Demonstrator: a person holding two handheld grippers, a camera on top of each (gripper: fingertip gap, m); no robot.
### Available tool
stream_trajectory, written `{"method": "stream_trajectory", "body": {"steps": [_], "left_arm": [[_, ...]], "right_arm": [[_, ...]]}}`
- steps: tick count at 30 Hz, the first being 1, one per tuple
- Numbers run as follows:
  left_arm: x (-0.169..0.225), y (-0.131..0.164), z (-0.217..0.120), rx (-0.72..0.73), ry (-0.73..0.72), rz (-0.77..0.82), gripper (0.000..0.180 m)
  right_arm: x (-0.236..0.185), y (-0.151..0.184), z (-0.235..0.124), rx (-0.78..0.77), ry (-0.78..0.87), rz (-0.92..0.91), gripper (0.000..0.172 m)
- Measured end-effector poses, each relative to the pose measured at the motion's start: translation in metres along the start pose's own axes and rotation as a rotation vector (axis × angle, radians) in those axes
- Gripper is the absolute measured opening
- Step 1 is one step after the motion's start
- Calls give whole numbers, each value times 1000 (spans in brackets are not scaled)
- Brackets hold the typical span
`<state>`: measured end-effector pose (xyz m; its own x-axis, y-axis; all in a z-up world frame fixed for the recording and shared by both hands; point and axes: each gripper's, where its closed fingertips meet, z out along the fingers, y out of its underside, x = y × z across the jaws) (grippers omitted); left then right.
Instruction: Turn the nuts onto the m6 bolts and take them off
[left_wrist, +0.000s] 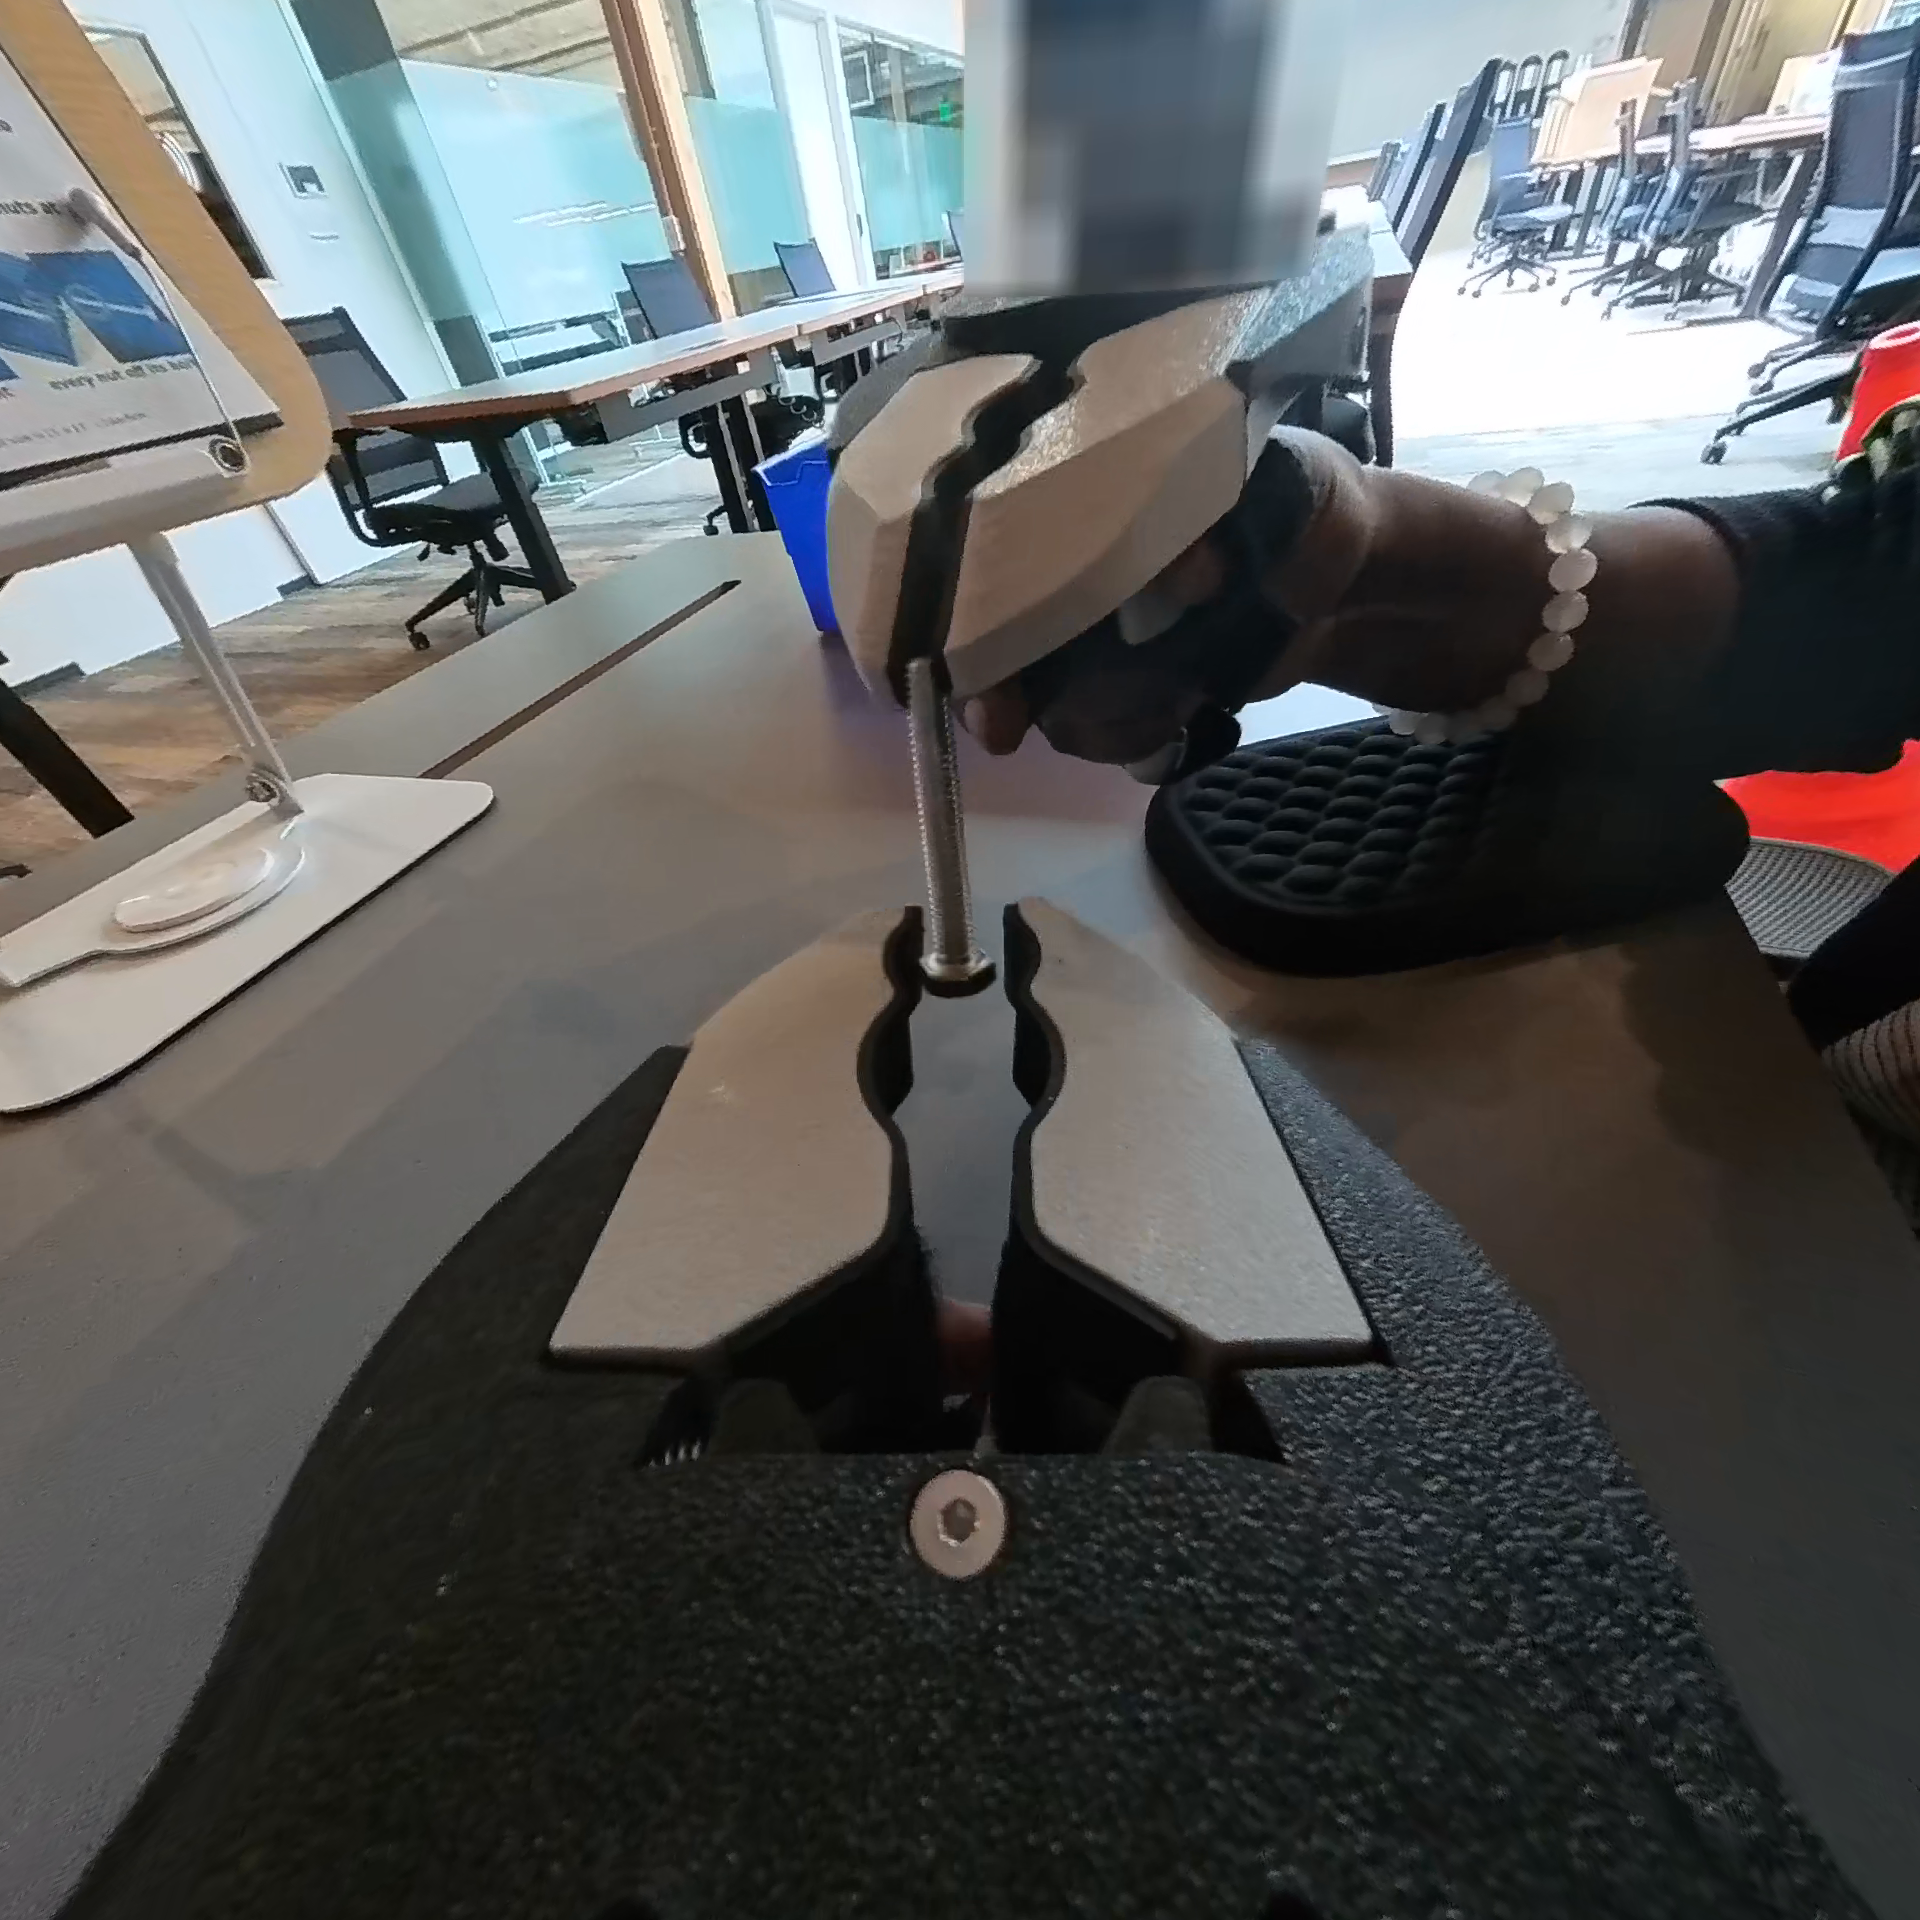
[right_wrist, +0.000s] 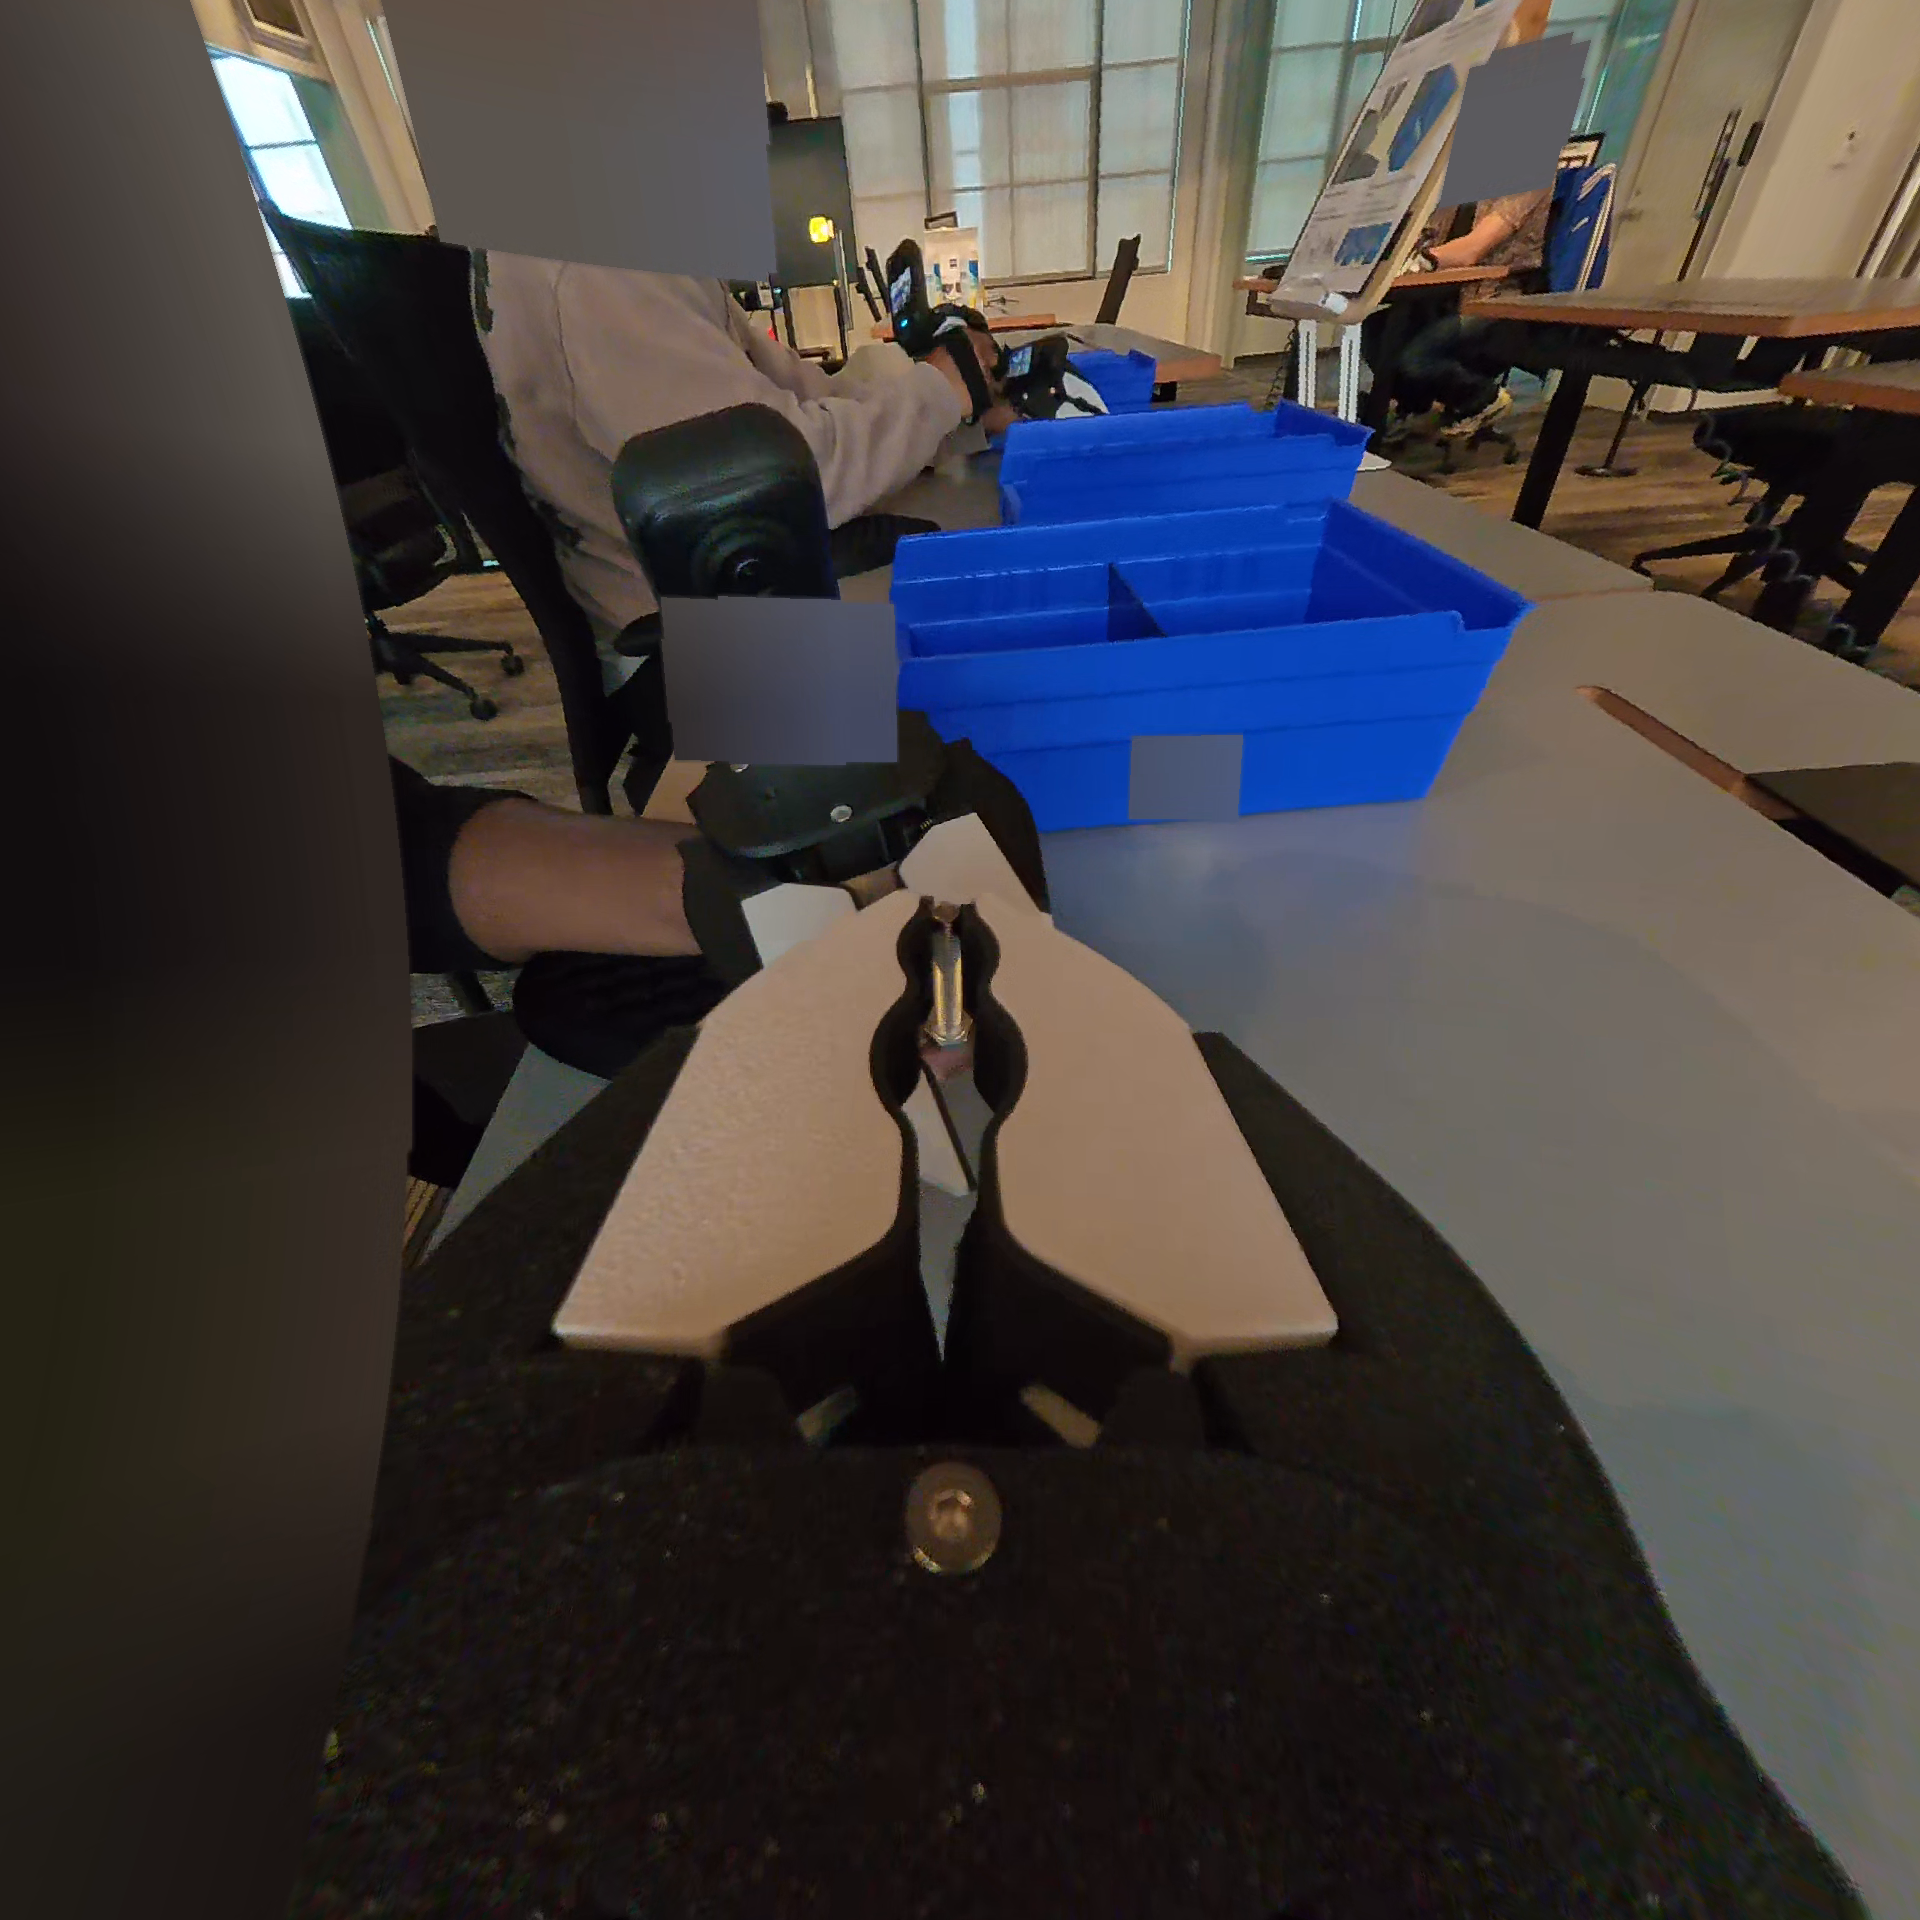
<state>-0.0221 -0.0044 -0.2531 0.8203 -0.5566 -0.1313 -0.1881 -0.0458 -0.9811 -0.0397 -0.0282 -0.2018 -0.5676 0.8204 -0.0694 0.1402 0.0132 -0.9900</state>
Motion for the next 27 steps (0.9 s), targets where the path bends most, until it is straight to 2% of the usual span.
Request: {"method": "stream_trajectory", "body": {"steps": [7,17,19,22,25,27], "left_arm": [[2,-1,0,0,13,-8,5],[7,1,1,-17,36,1,1],[8,2,2,-17,43,7,1],[9,1,2,-7,46,9,1],[11,0,1,6,59,16,4],[13,0,2,7,71,19,3]], "right_arm": [[0,1,1,-10,2,-7,4],[-5,3,1,-39,-21,-33,4],[-6,1,-1,-45,-34,-41,12],[-5,-16,-7,-53,-48,-59,34],[11,-43,-1,-156,-59,-147,38],[20,-66,19,-259,-111,-209,41]]}}
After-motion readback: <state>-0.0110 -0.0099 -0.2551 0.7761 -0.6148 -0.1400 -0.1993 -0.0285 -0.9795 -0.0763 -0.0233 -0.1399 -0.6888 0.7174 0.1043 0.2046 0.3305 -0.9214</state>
